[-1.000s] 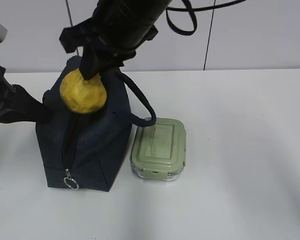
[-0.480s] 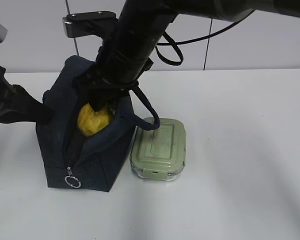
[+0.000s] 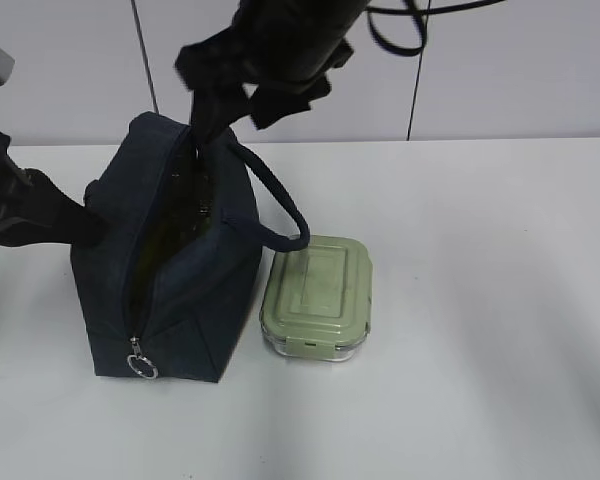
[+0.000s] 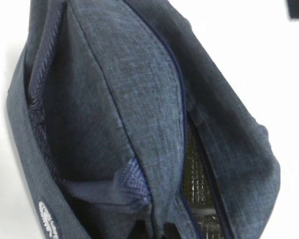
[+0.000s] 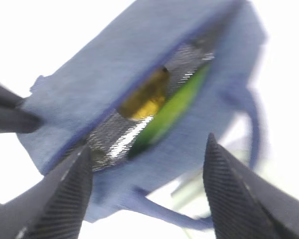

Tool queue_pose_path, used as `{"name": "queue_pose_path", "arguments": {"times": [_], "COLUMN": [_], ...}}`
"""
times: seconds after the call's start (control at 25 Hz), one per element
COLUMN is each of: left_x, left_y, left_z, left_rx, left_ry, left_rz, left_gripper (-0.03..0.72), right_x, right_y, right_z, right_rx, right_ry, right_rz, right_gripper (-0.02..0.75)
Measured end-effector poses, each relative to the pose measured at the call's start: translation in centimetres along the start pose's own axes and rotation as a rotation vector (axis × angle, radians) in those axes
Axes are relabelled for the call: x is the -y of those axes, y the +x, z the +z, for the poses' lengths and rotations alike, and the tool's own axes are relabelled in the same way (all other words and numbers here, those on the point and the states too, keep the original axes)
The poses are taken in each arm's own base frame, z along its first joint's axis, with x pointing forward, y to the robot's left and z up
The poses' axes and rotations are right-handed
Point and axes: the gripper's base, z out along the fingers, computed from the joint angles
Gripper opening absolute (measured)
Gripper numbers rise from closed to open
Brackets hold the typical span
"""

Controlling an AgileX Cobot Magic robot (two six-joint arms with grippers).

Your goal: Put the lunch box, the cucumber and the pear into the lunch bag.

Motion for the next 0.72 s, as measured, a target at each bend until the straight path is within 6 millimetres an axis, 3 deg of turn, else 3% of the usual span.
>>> {"name": "queue_pose_path", "arguments": {"times": [0.12,0.28,0.56,0.72], "left_x": [0.0,0.0,0.0,0.0], "left_y": [0.0,0.0,0.0,0.0], "left_z": [0.0,0.0,0.0,0.0], "left_rx": [0.000,0.000,-0.002,-0.002], "left_ry": [0.000,0.000,0.002,0.002], "left_rz": [0.000,0.000,0.000,0.000], "left_gripper": [0.002,0.002,0.002,0.002], "right_x": [2.9,6.7,10.6,11.3], "right_y": [0.6,3.1,11.9,14.6], "right_z": [-2.2,-3.2,1.8,3.3], "right_rx": [0.021,-0.019,-0.064,0.015], "right_ry": [0.011,0.032,-0.124,-0.189], "right_rz": [0.095,0.226,0.545,0.659], "right_gripper": [0.529,0.524,0.520,0.519]}}
